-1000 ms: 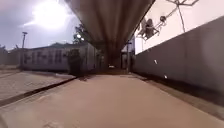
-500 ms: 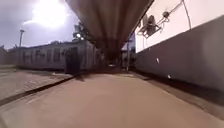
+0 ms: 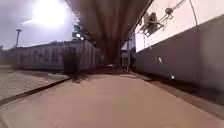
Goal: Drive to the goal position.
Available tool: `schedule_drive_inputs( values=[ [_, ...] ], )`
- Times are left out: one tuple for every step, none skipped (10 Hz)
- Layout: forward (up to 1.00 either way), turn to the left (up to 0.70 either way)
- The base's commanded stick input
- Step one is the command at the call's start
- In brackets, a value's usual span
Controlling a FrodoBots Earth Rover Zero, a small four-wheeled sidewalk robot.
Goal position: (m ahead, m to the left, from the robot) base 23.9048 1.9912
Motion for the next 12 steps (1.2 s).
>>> schedule_drive_inputs(
  values=[
    [0.7,0.28],
    [0.7,0.35],
    [0.7,0.35],
    [0.7,0.0],
    [0.7,0.0],
    [0.7,0.0],
    [0.7,0.0],
    [0.7,0.0],
    [0.7,0.0],
    [0.7,0.0],
    [0.7,0.0],
    [0.7,0.0]
  ],
)
